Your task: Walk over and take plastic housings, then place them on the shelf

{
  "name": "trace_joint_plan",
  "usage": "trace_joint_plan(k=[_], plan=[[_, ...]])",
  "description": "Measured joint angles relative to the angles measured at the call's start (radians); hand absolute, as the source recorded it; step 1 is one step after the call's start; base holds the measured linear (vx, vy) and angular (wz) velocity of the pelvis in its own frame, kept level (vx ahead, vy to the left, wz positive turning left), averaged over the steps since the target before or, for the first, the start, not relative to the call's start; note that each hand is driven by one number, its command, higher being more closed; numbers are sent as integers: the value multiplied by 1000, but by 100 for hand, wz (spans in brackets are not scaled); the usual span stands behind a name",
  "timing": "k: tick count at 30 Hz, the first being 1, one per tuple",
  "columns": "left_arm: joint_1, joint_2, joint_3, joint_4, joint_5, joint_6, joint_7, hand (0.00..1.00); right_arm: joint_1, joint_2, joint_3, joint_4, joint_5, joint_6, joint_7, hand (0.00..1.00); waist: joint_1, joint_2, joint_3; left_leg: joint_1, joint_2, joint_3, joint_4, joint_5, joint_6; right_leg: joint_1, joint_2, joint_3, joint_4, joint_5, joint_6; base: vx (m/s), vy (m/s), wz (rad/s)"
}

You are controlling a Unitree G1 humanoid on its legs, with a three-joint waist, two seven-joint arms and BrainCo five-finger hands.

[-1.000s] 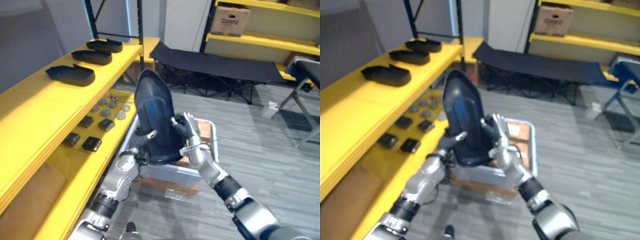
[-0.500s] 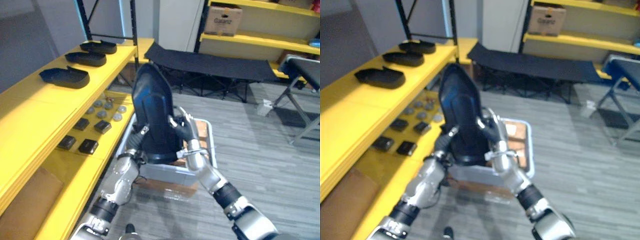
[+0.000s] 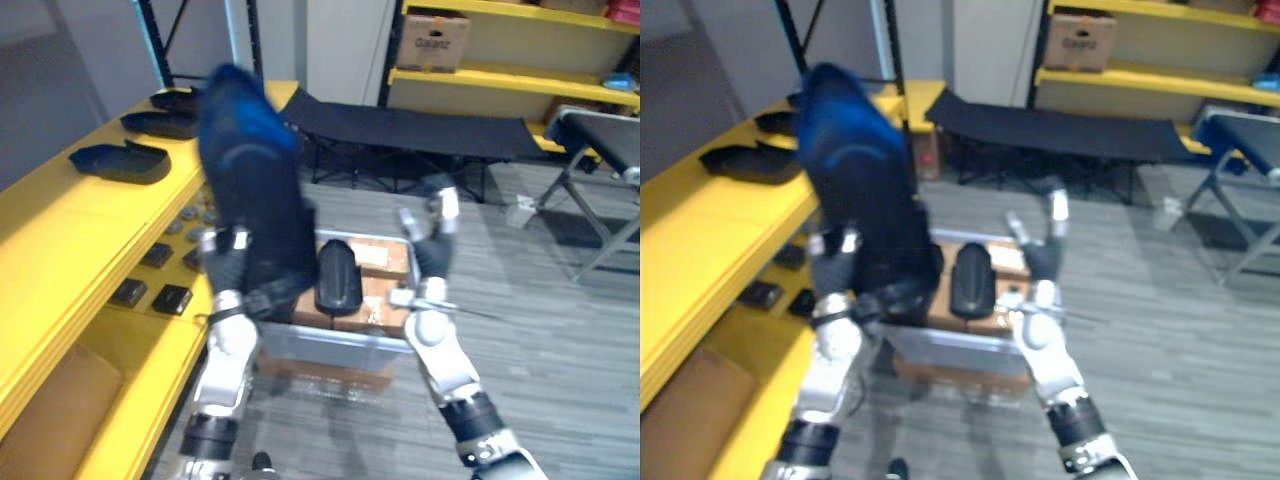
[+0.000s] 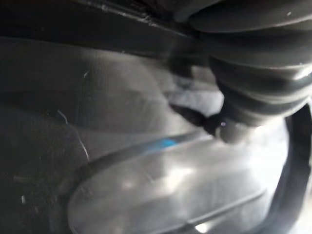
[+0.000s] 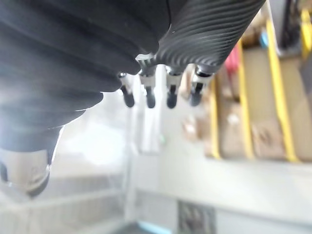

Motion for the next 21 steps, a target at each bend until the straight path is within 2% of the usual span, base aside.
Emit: trace_joint_plan(k=[1,5,7,8,11,15,17,21], plan=[[13,0,5,10,24,-19,41,100,33,-4,-25,-18,30,-10,25,0,-4,-1,-3,7,1,9,0,-6,-1,-2,-1,15,0,0,0,2,25,-26],[17,-19,1,17,25,-59,87,100,131,12,-44,-46,64,-4,75,0,-28,0,-19,5,2,33,0,-14,-3,-25,-3,43,1,0,0,2,26,-19],[17,-27,2,17,25,-63,96,100,170,25,-52,-47,75,3,87,0,-33,2,-24,5,3,47,0,-16,-4,-34,-3,54,3,1,-1,11,27,-27],[22,-43,4,17,24,-73,94,100,237,52,-77,-44,112,39,108,0,-51,6,-27,8,2,61,0,-19,-2,-40,-3,72,6,2,-2,25,18,-19],[64,-43,32,17,-17,-124,51,100,320,84,-164,16,137,72,143,0,-78,12,-31,22,5,94,0,-20,-2,-54,-3,108,13,4,-5,31,17,-34],[134,-43,88,12,-119,-151,-19,100,410,86,-335,130,184,72,209,0,-93,30,-41,44,9,143,0,-33,-10,-68,-1,155,18,4,-6,45,14,-34],[166,-45,107,-9,-163,-166,-48,100,431,86,-369,158,193,73,231,0,-111,30,-41,47,12,147,1,-35,-12,-69,0,156,21,3,-6,31,4,-11],[203,-45,108,-39,-220,-184,-77,100,445,111,-384,180,194,89,255,0,-110,17,-26,50,22,166,14,-56,-12,-106,-6,179,99,-37,-10,7,9,-11]])
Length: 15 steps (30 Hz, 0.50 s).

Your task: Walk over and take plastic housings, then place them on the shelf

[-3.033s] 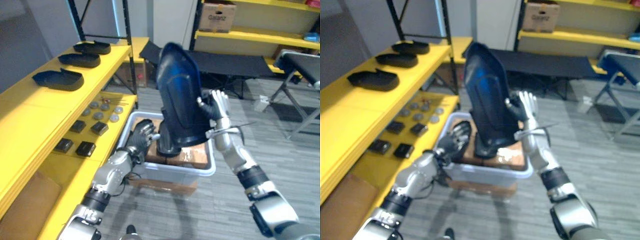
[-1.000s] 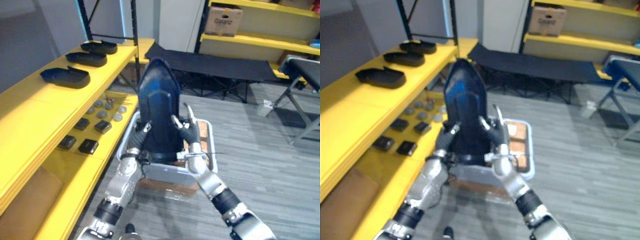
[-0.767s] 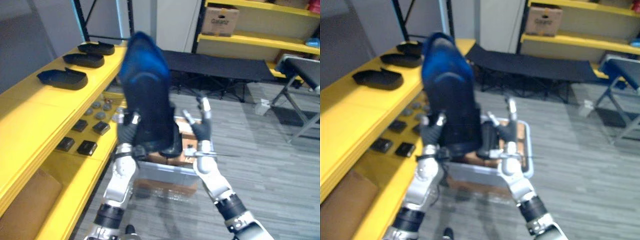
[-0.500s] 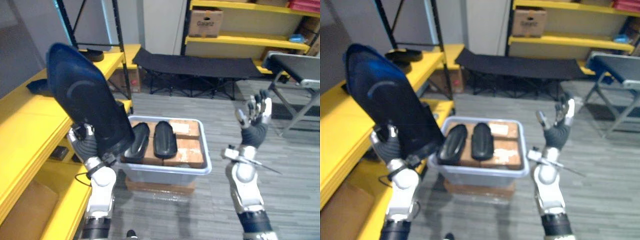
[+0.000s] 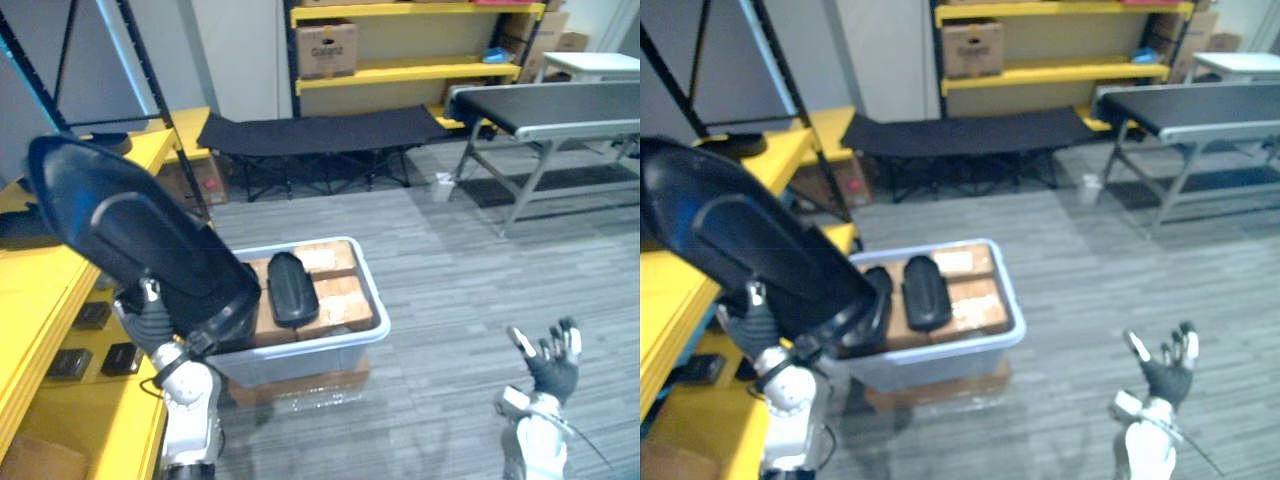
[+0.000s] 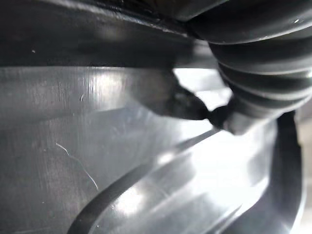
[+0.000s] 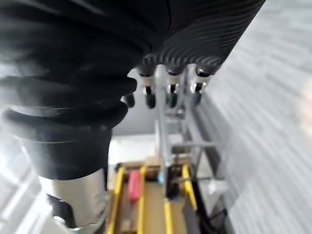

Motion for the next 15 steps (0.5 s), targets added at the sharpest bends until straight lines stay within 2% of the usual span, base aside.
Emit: trace_joint_plan(k=[1,3,5,10,13,15], plan=[[-1,0,1,-8,-4,-10,-9,100,-2,20,1,4,-2,2,5,0,4,-16,25,-25,15,-11,81,-37,4,-9,-10,0,45,-23,0,-29,-14,11],[2,0,4,-16,-4,-16,-10,100,-4,24,0,3,-4,1,20,0,7,-23,55,-56,33,-31,163,-80,4,-5,-16,-3,78,-44,3,-58,-13,17],[7,0,16,-16,-4,-16,-9,100,-10,20,-4,3,-4,0,31,0,14,-18,75,-71,40,-44,212,-108,5,2,-21,-7,91,-55,8,-53,8,18],[49,4,102,-75,56,-16,19,100,-24,-6,2,-68,14,1,140,0,38,9,101,-89,32,-95,218,-112,7,42,-22,-58,68,-55,16,27,-9,28],[115,8,202,-146,129,-16,42,100,-80,-42,39,-107,39,1,166,0,71,18,103,-128,22,-164,219,-108,9,66,-19,-121,49,-62,28,62,-24,65],[170,7,293,-180,152,-16,77,100,-143,-62,117,-107,40,4,174,0,120,18,104,-150,11,-225,222,-103,11,96,-18,-187,41,-67,34,121,-30,75]])
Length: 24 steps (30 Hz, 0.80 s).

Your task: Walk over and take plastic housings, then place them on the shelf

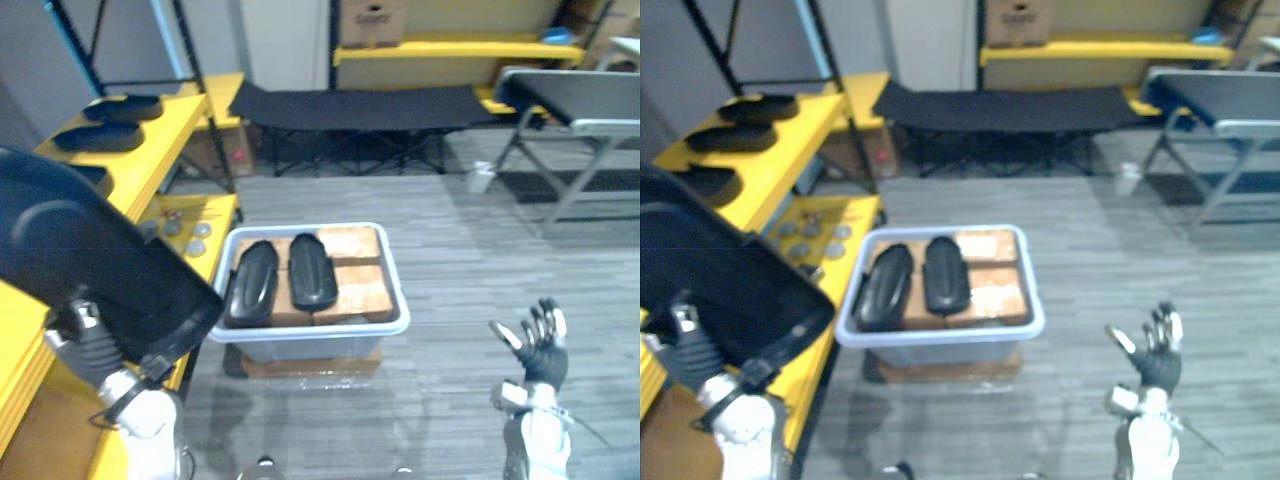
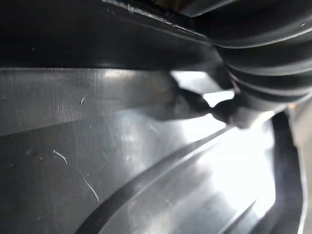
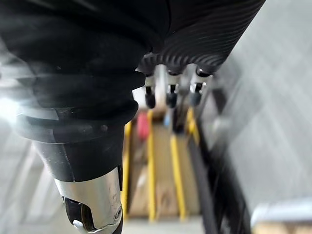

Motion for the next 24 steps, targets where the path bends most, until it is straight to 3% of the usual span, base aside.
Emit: trace_joint_plan(k=[1,3,4,6,7,9,11,13,17,20,24], plan=[[14,0,22,-8,1,0,8,100,-17,0,24,0,-1,4,0,0,14,-1,1,-1,-3,-17,1,2,-4,9,0,-18,0,0,2,140,-12,85],[75,-9,92,-51,1,0,26,100,-84,4,130,3,-4,28,-1,0,77,-5,7,-24,-23,-96,4,7,-10,46,0,-88,1,-3,4,139,-6,97],[91,-16,108,-67,1,-1,25,100,-101,7,154,4,-5,40,-4,0,88,-7,9,-31,-30,-115,4,7,-10,55,0,-102,1,-3,3,116,13,105],[151,-57,177,-123,-4,-19,16,100,-158,20,234,19,-23,80,-10,0,150,-18,19,-38,-60,-190,3,5,-7,97,-7,-150,3,-3,3,97,48,95],[163,-67,192,-129,-9,-28,12,100,-169,26,253,23,-32,87,-15,0,165,-21,19,-38,-68,-204,3,3,-4,107,-10,-155,6,-3,3,94,77,83],[213,-108,230,-144,-75,-64,-29,100,-223,49,319,68,-55,111,-31,0,211,-29,22,-45,-96,-256,9,-8,5,132,-25,-177,36,-3,3,91,91,81],[233,-138,232,-152,-136,-85,-70,100,-257,56,348,93,-67,128,-44,0,234,-35,23,-69,-112,-296,36,-19,9,137,-31,-177,58,-3,3,72,82,61],[235,-169,230,-154,-181,-92,-105,100,-282,57,361,103,-75,135,-48,0,250,-39,32,-79,-125,-315,59,-31,14,144,-39,-178,76,-3,3,39,43,43],[217,-169,216,-158,-245,-102,-167,100,-322,48,366,114,-102,140,-47,0,249,-36,71,-118,-135,-343,185,-101,22,150,-59,-177,157,-42,-24,0,39,18],[177,-150,193,-158,-235,-100,-170,100,-341,39,374,132,-122,142,-39,0,251,-47,109,-149,-146,-350,277,-148,28,152,-82,-174,215,-99,-17,-25,21,6],[173,-148,181,-157,-216,-91,-136,100,-350,32,418,133,-123,142,4,0,262,-54,115,-173,-152,-358,301,-157,27,151,-79,-178,212,-132,-13,-13,-8,4]])
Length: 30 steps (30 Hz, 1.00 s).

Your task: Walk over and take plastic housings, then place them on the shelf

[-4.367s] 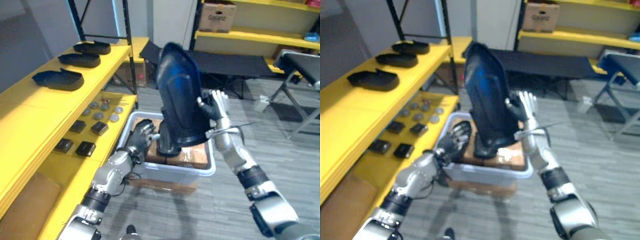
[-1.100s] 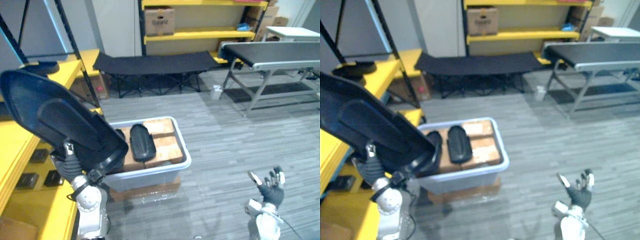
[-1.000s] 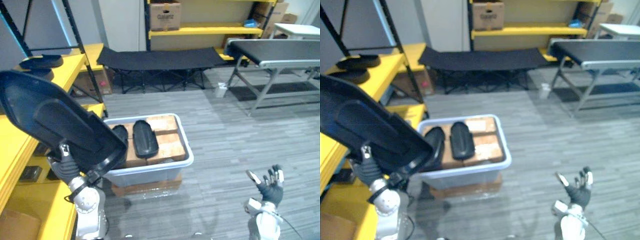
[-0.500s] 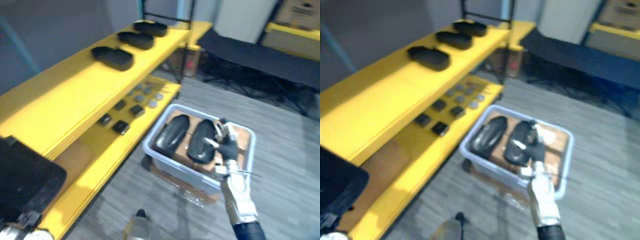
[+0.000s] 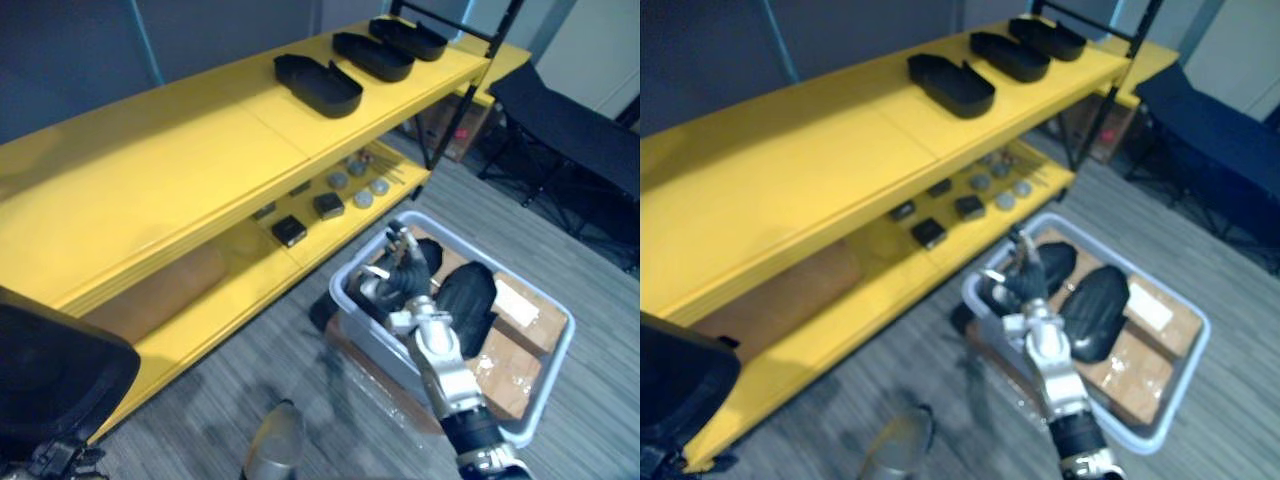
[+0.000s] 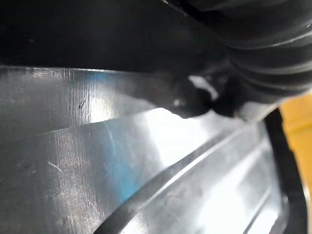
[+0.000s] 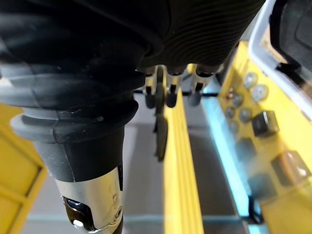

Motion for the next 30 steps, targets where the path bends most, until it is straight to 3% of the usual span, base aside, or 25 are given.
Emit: trace_joint_plan(k=[4,7,10,15,16,17,18,19,21,22,23,24,26,27,30], plan=[[3,-2,17,13,27,6,55,100,-29,-2,43,27,-3,-1,38,0,32,-2,2,-27,-10,-31,-6,6,-12,18,31,-26,-59,-40,-5,-26,-39,27],[22,-12,54,35,21,5,68,100,-59,-3,77,34,-15,-2,59,0,54,-2,16,-37,-28,-75,-7,22,-25,49,50,-70,-80,-68,22,-10,-70,44],[31,-16,79,35,-20,-1,30,100,-72,-4,82,34,-38,-1,61,0,65,-11,30,-44,-53,-135,-24,50,-39,95,73,-163,-86,-62,28,2,-63,73],[34,-18,31,35,-78,-4,-67,100,-55,-19,75,34,-59,7,56,0,56,-16,33,-75,-93,-138,-26,72,-14,107,56,-211,-40,-50,21,29,31,67],[33,-15,-43,35,-97,-3,-105,100,-14,-22,64,31,-63,7,52,0,31,-16,32,-63,-122,-163,-53,83,11,96,25,-180,42,-34,-5,6,74,76],[32,-14,-56,35,-97,-2,-111,100,-6,-21,61,29,-66,7,49,0,26,-17,33,-60,-128,-169,-60,87,17,92,20,-166,61,-28,-13,-4,80,107],[21,-5,-117,35,-95,-1,-129,100,25,-21,40,25,-78,5,35,0,0,-18,32,-53,-143,-197,-95,106,35,60,10,-89,131,-17,-38,-21,-3,94],[-5,11,-175,35,-94,5,-137,100,43,-22,10,25,-78,1,24,0,-26,-11,37,-54,-148,-228,-141,139,43,6,22,-2,193,-78,-35,-34,-52,98],[-59,29,-249,36,-82,18,-156,100,57,-39,-39,26,-90,-25,0,0,-60,-10,42,-56,-160,-265,-199,218,17,-81,58,66,218,-185,-53,-60,-102,63],[-78,34,-268,36,-69,22,-163,100,57,-51,-55,25,-100,-40,-9,0,-73,-2,53,-58,-167,-262,-206,233,13,-99,67,66,199,-196,-66,-92,-65,43],[-100,41,-288,36,-42,25,-176,100,59,-76,-82,26,-108,-66,-21,0,-93,13,76,-61,-174,-194,-210,254,24,-91,65,40,173,-211,-62,-97,-8,3],[-103,46,-290,28,-23,24,-192,100,57,-94,-99,26,-115,-74,-32,0,-105,31,92,-69,-159,-125,-213,260,33,-96,75,61,140,-214,-27,-100,9,-19],[-102,75,-289,17,-17,24,-194,100,57,-114,-116,26,-117,-91,-33,0,-105,55,113,-74,-121,-71,-235,256,45,-109,92,66,104,-215,-18,-123,-2,-58],[-107,97,-293,17,-18,23,-194,100,57,-124,-120,26,-117,-94,-32,0,-110,59,122,-78,-103,-37,-262,260,53,-125,94,68,87,-225,-6,-140,-5,-52],[-118,111,-309,18,-18,24,-190,100,53,-126,-124,26,-117,-106,-33,0,-128,59,142,-84,-85,20,-280,263,57,-158,75,78,119,-248,-19,-90,37,-10]])
